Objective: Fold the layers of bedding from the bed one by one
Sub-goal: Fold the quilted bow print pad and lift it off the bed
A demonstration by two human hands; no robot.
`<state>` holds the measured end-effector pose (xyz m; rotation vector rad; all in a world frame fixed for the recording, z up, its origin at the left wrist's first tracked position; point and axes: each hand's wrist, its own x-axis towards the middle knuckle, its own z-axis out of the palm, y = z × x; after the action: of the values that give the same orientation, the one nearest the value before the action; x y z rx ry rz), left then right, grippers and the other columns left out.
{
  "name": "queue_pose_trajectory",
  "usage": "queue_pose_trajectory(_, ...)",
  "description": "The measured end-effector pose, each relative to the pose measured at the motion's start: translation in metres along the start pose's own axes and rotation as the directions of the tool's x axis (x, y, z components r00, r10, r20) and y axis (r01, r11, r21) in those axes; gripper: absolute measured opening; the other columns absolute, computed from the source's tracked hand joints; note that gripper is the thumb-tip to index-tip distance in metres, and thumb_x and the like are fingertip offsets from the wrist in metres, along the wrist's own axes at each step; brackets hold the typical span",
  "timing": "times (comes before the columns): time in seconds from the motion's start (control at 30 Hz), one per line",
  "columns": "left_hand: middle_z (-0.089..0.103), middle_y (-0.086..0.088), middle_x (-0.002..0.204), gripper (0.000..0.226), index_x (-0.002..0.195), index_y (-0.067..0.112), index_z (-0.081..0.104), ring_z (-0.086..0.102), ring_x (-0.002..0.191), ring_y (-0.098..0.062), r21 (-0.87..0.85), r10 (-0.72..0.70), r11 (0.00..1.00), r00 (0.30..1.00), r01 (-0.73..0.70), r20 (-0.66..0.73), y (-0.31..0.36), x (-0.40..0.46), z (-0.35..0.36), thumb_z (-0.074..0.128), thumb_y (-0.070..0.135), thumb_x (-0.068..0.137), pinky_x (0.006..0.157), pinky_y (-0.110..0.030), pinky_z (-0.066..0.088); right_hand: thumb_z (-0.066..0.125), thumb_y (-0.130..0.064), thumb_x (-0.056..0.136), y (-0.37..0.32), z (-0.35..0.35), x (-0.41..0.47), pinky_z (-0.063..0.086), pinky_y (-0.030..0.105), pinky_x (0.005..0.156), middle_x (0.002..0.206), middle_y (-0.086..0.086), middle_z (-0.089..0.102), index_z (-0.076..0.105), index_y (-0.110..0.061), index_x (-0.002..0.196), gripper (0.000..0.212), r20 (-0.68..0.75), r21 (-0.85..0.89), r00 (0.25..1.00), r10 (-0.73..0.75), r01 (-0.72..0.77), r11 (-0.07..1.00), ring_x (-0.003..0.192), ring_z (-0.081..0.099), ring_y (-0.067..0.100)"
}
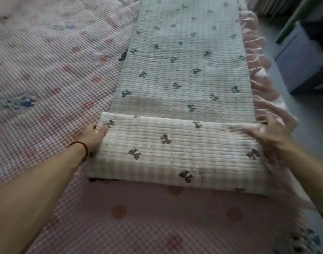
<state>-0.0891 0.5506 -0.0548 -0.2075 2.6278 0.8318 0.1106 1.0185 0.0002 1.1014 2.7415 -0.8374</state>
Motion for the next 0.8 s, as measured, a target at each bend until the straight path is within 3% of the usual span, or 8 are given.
queue_pose_trajectory(0.07,0.065,-0.012,0.122,0.048,0.124,0.014,0.062,0.060,0.114,-0.035,0.045,-0.033,0.998,0.999,0.034,-0.011,-0.017,0.003,0.019,0.051,0.052,0.099,0.091,-0.038,0.042,0.087,-0.034,0.079,0.013,0.016,-0.002,0.043,0.006,0.056,0.108,0.012,0.067,0.064,-0.004,0.121,0.056,0.091,0.139,0.995,0.052,-0.064,0.988,0.073,0.063,-0.001)
queue_pose_trajectory(0.13,0.063,-0.015,0.123,0.050,0.124,0.013,0.056,0.059,0.113,-0.037,0.025,-0.067,0.997,0.995,0.069,-0.070,-0.020,-0.002,0.026,0.045,0.056,0.100,0.090,-0.041,0.041,0.081,-0.021,0.088,0.025,0.023,-0.001,0.039,-0.001,0.053,0.093,0.002,0.067,0.069,-0.006,0.112,0.031,0.083,0.121,0.996,-0.023,0.013,0.993,0.062,0.060,-0.017)
queue_pose_trajectory(0.27,0.058,-0.014,0.096,0.044,0.106,0.012,0.047,0.053,0.087,-0.031,0.049,0.089,0.996,0.973,-0.081,-0.212,-0.008,-0.007,0.025,0.037,0.054,0.103,0.075,-0.041,0.037,0.070,-0.053,0.090,0.031,0.023,0.010,0.053,0.039,0.076,0.096,0.011,0.066,0.065,-0.014,0.109,0.043,-0.142,-0.017,0.989,-0.035,0.033,0.999,0.092,0.065,0.035)
queue_pose_trajectory(0.37,0.055,-0.011,0.088,0.038,0.105,0.013,0.044,0.048,0.079,-0.027,0.044,0.150,0.989,0.946,-0.143,-0.286,-0.004,0.001,0.027,0.036,0.050,0.104,0.071,-0.041,0.036,0.066,-0.057,0.092,0.031,0.034,0.014,0.042,0.041,0.074,0.098,0.015,0.058,0.054,-0.007,0.108,0.053,-0.187,0.030,0.982,0.024,-0.019,0.999,0.090,0.057,0.037)
queue_pose_trajectory(0.5,0.064,-0.019,0.111,0.040,0.113,0.023,0.044,0.060,0.095,-0.038,0.116,0.046,0.993,0.980,-0.023,-0.196,-0.001,0.015,0.042,0.036,0.060,0.099,0.084,-0.049,0.048,0.058,-0.065,0.090,0.032,0.055,0.016,0.047,0.048,0.082,0.116,0.021,0.060,0.046,-0.013,0.118,0.061,-0.153,0.064,0.977,0.147,-0.139,0.988,0.104,0.059,0.042)
queue_pose_trajectory(0.6,0.040,-0.023,0.143,0.056,0.145,0.017,0.025,0.043,0.126,-0.044,0.347,0.189,0.935,0.924,-0.067,-0.332,0.019,0.003,0.053,0.045,0.035,0.096,0.097,-0.058,0.037,0.046,-0.055,0.098,0.019,0.061,0.004,0.034,0.060,0.107,0.149,0.016,0.037,0.036,-0.019,0.144,0.059,-0.368,-0.261,0.916,-0.158,0.061,0.963,0.136,0.039,0.042)
queue_pose_trajectory(0.7,0.018,-0.010,0.162,0.065,0.156,0.031,0.022,0.015,0.150,-0.038,0.566,0.504,0.742,0.856,-0.359,-0.117,0.044,-0.011,0.072,0.036,0.040,0.094,0.116,-0.066,0.012,0.033,-0.059,0.097,-0.004,0.088,-0.017,0.001,0.062,0.122,0.170,0.007,0.009,0.020,-0.036,0.161,0.070,-0.063,-0.426,0.906,-0.420,0.356,0.832,0.157,0.008,0.031)
queue_pose_trajectory(0.8,0.007,-0.004,0.169,0.066,0.159,0.041,0.008,-0.001,0.154,-0.035,0.610,0.417,0.715,0.909,-0.341,0.019,0.034,-0.001,0.098,0.019,0.054,0.095,0.116,-0.072,0.002,0.017,-0.073,0.094,0.026,0.108,0.005,-0.004,0.058,0.125,0.172,0.004,-0.004,0.008,-0.045,0.161,0.073,0.077,-0.400,0.962,-0.262,0.271,0.876,0.157,-0.011,0.021)
